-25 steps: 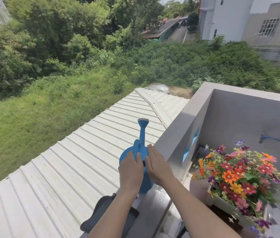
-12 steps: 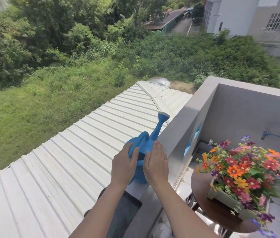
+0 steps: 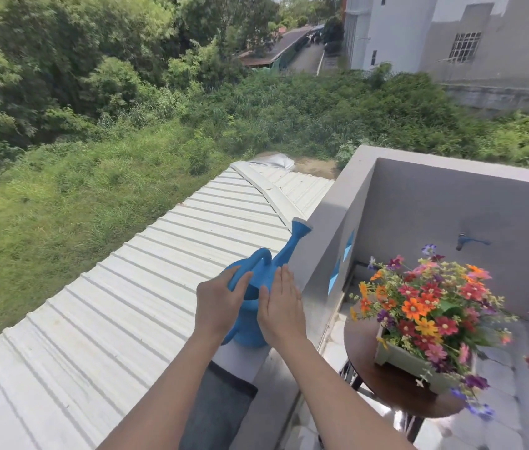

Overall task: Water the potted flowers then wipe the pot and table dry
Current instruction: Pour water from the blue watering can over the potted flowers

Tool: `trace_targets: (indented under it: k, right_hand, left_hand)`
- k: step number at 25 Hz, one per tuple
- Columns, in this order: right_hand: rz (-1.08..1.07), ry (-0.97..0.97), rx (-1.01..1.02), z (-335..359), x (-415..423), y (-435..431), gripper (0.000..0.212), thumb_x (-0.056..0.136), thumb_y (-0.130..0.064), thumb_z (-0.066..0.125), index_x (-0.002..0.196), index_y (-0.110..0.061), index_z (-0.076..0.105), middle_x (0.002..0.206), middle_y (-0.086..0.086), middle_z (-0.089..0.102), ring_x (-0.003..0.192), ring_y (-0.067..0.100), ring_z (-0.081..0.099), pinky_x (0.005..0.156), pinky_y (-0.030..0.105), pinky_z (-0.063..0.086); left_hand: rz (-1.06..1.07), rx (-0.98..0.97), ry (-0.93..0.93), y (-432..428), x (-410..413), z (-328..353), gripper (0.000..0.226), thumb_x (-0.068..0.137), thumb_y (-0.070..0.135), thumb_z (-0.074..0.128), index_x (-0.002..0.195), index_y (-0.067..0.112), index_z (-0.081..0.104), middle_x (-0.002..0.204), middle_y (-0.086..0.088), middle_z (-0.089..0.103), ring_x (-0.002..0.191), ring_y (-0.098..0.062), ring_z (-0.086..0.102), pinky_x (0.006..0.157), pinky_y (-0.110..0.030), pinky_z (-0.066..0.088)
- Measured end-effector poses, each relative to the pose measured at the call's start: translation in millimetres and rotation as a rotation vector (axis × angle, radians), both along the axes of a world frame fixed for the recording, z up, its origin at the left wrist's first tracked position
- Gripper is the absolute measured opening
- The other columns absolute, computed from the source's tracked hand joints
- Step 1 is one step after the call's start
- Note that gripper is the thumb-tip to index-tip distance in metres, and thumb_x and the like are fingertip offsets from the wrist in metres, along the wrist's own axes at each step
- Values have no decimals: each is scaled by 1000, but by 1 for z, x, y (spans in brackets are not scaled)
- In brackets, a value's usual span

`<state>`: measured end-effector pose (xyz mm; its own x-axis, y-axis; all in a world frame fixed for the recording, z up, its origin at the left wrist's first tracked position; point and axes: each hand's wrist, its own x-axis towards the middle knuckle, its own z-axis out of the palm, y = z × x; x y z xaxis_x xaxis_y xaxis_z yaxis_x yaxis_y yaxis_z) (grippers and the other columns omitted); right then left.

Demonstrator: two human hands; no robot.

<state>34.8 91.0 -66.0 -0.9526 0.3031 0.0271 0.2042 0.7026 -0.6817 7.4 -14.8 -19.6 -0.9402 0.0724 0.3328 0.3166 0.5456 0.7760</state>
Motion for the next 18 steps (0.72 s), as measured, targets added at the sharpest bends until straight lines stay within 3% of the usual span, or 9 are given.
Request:
trace_targets:
  k: [3, 7, 10, 14, 16, 18]
  right_hand:
    - [-61, 47, -35, 15, 7, 4, 59, 102, -36, 18, 151, -9, -1, 160, 2, -7, 146, 13, -7, 117, 29, -3]
    - [-174, 125, -44, 47, 14, 16, 61, 101, -38, 20, 150, -8, -1, 160, 5, -6, 146, 16, -9, 113, 27, -9]
    - [-253, 147, -63, 73, 24, 26, 63, 101, -39, 19, 149, -3, -2, 159, 10, -7, 146, 21, -10, 115, 30, -7]
    - [-362, 195, -196, 97, 32, 31, 65, 101, -40, 20, 149, -2, -2, 159, 11, -6, 146, 22, -9, 117, 34, -4]
    - [-410, 209, -257, 106, 35, 32, 67, 101, -42, 20, 149, -2, -3, 159, 11, -6, 146, 23, -9, 117, 34, -3]
    - [-435, 212, -314, 115, 41, 35, 67, 101, -43, 19, 149, -2, -3, 159, 12, -6, 146, 23, -9, 117, 34, -3]
  left_hand:
    - [-85, -33, 37, 3, -8, 17, 15, 86, 23, 66, 90, 11, 73, 67, -3, 69, 65, -21, 64, 62, -21, 44]
    - [-241, -124, 121, 23, -20, 60, 14, 85, 24, 67, 84, 11, 74, 68, -2, 70, 68, -19, 65, 64, -13, 42]
    - [-366, -170, 192, 43, -26, 92, 17, 83, 25, 69, 89, 11, 75, 76, -3, 73, 71, -18, 66, 70, -26, 49]
    - [-540, -290, 283, 67, -27, 131, 18, 82, 27, 71, 88, 10, 75, 71, -7, 72, 60, -13, 61, 60, -28, 49]
    - [-586, -369, 326, 79, -24, 150, 20, 82, 27, 71, 89, 10, 75, 66, -7, 68, 50, -2, 53, 51, -15, 42]
    - [-632, -481, 362, 91, -17, 165, 23, 83, 30, 69, 90, 8, 75, 61, -11, 65, 45, -6, 46, 47, -17, 36]
